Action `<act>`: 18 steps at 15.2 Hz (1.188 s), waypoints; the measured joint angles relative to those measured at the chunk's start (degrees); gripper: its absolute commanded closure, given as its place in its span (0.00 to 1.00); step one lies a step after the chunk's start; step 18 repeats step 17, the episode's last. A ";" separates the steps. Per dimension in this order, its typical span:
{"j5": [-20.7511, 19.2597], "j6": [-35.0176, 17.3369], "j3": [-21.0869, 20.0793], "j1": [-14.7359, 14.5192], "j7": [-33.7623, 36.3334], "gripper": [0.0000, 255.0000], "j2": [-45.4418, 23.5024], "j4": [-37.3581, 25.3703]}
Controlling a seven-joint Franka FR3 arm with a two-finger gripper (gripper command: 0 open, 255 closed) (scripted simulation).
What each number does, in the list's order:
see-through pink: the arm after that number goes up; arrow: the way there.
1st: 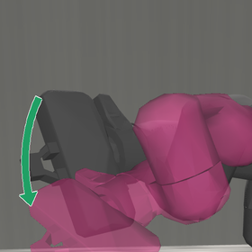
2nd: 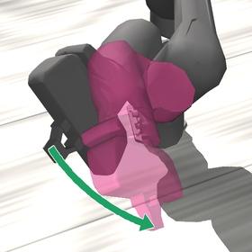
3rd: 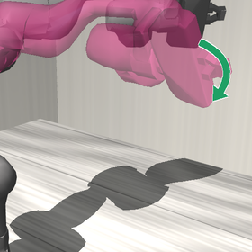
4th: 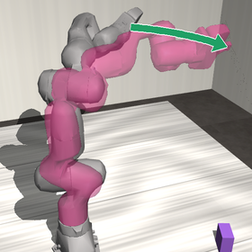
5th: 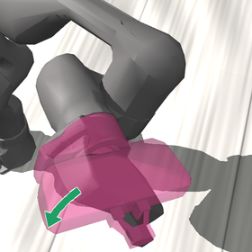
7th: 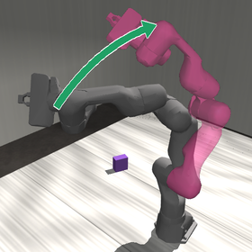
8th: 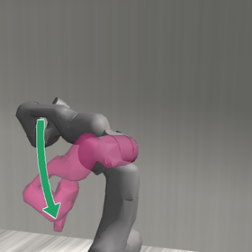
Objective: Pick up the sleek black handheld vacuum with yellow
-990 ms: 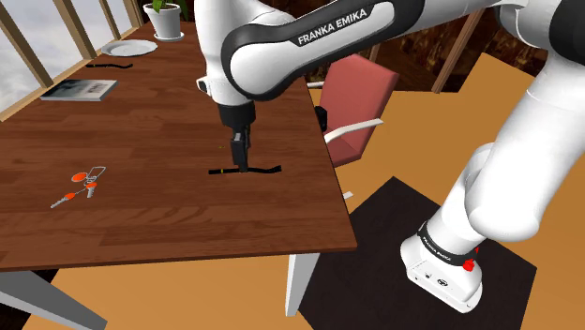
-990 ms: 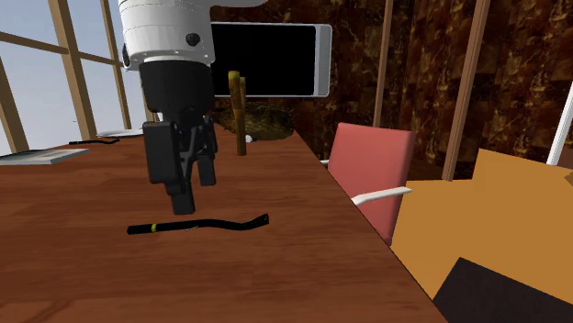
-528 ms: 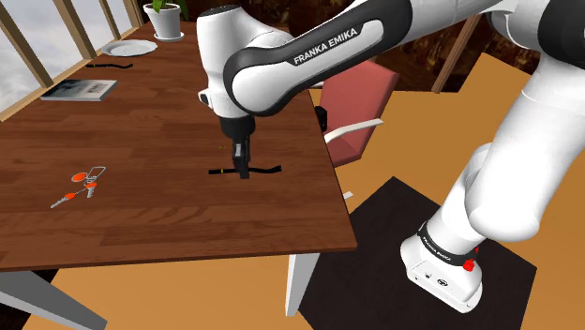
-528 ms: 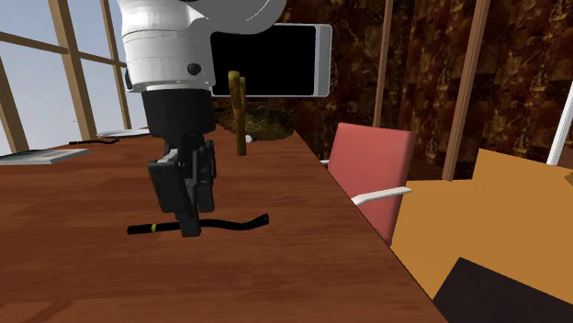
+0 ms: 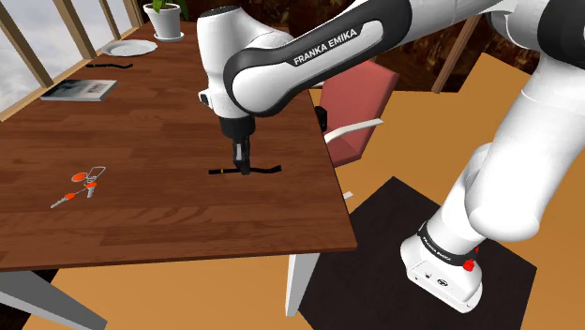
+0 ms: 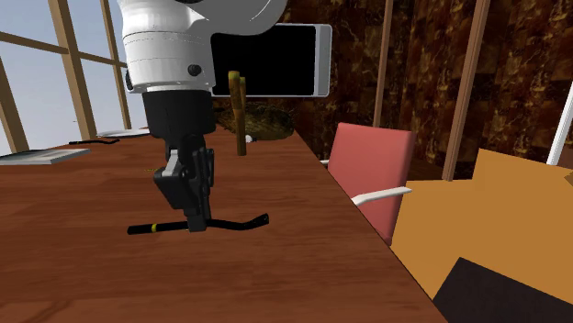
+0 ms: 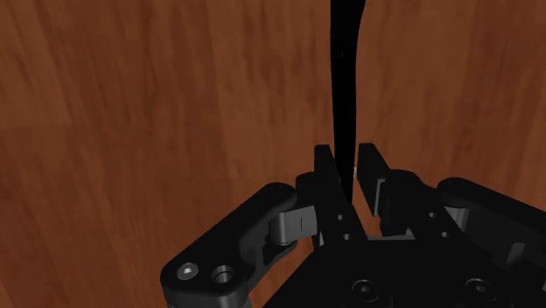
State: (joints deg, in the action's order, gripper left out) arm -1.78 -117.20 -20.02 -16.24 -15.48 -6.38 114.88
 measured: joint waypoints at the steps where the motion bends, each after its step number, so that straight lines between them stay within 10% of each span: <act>1: 0.00 0.03 0.00 -0.01 0.01 1.00 -0.01 -0.03; 18: 1.32 10.69 -0.08 0.19 -0.80 1.00 3.30 -7.58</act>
